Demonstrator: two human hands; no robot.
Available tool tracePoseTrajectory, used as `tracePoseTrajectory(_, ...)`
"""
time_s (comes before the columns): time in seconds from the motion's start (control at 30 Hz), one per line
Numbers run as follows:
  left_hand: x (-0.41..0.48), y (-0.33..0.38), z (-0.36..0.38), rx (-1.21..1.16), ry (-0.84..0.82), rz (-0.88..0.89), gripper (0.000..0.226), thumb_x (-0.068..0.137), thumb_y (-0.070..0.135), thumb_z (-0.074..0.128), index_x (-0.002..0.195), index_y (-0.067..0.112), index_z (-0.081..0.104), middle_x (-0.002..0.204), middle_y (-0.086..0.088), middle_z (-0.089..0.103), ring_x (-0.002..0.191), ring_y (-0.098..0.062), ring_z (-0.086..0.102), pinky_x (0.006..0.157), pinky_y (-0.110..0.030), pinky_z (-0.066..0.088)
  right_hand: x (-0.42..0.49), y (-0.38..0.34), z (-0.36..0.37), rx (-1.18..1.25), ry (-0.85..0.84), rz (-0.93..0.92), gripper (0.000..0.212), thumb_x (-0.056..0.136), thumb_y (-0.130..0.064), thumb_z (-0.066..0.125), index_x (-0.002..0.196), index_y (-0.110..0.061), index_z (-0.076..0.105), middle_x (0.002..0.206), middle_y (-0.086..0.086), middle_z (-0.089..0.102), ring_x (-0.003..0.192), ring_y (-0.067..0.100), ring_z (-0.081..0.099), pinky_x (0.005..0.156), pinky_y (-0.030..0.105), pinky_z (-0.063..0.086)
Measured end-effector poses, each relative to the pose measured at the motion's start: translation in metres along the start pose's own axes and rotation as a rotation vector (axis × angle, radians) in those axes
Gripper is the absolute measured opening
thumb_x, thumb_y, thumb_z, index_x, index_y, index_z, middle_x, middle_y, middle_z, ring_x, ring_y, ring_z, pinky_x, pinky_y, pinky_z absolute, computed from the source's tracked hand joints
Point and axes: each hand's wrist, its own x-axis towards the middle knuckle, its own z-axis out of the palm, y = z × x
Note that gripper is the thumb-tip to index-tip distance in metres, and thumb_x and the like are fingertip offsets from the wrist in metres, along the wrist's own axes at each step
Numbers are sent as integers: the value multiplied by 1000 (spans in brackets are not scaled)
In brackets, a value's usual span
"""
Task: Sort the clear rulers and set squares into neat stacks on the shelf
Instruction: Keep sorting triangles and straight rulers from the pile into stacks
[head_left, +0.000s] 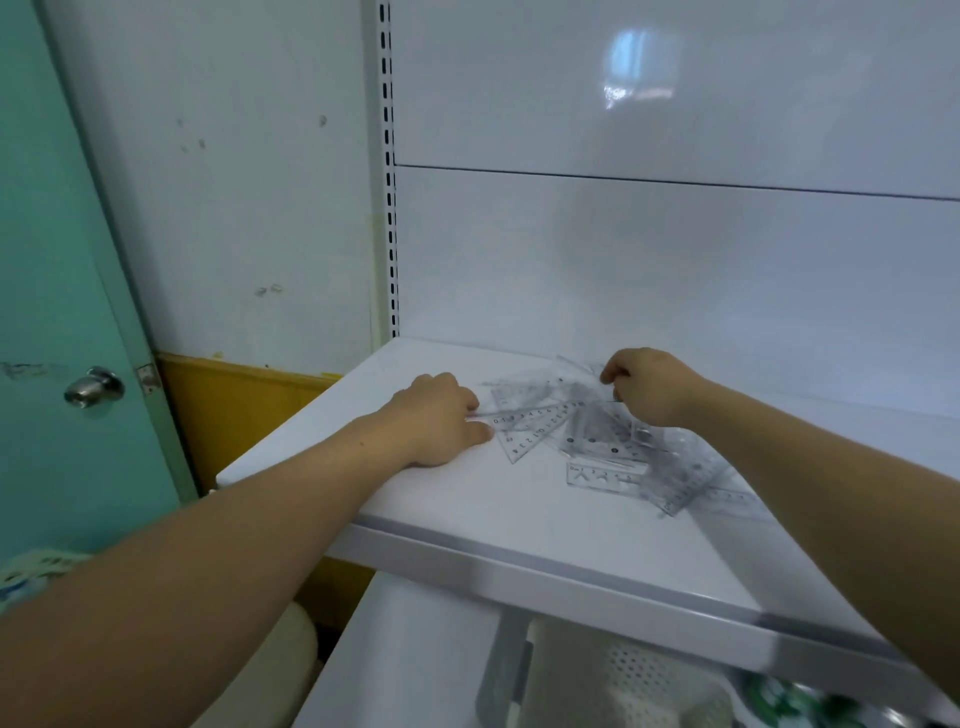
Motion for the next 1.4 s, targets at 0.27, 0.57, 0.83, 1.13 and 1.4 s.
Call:
tracePoseTrajectory(0.27, 5, 5, -2, -68, 27, -34, 54, 90, 51, 52, 130, 15, 48, 127, -6, 48, 114, -25, 48, 91, -32, 41, -4, 2, 2, -130, -28, 19, 37, 99, -8, 29, 130, -7, 49, 137, 13, 50, 122, 29, 47, 101, 34, 38)
tracePoseTrajectory(0.57, 11, 4, -1, -223, 29, -112, 32, 90, 29, 61, 119, 14, 59, 124, -5, 54, 108, -22, 53, 86, -24, 41, -16, -4, -6, -60, -88, -58, 25, 95, -38, 51, 104, -17, 60, 94, -2, 57, 81, 15, 54, 68, 26, 39)
tracePoseTrajectory(0.83, 13, 6, 0, -212, 9, -139, 23, 93, 23, 56, 115, 21, 55, 113, -6, 52, 104, -23, 51, 90, -25, 39, -13, -10, -6, 121, -56, 37, 22, 96, -11, 40, 115, -10, 52, 97, 5, 66, 69, 16, 57, 60, 25, 45)
tracePoseTrajectory(1.13, 17, 12, -6, -182, -60, -200, 41, 94, 22, 54, 131, 5, 51, 138, -12, 48, 124, -28, 47, 103, -32, 40, -20, -21, 7, -28, -116, -68, 39, 97, -34, 44, 131, -17, 52, 135, 5, 51, 110, 20, 51, 87, 25, 36)
tracePoseTrajectory(1.4, 13, 8, 5, -355, 71, -168, 7, 89, 13, 58, 91, 19, 60, 117, -6, 60, 109, -24, 55, 92, -31, 45, -23, -15, 5, -48, -86, -28, 51, 93, -46, 49, 137, -19, 45, 113, 2, 52, 107, 20, 47, 90, 29, 36)
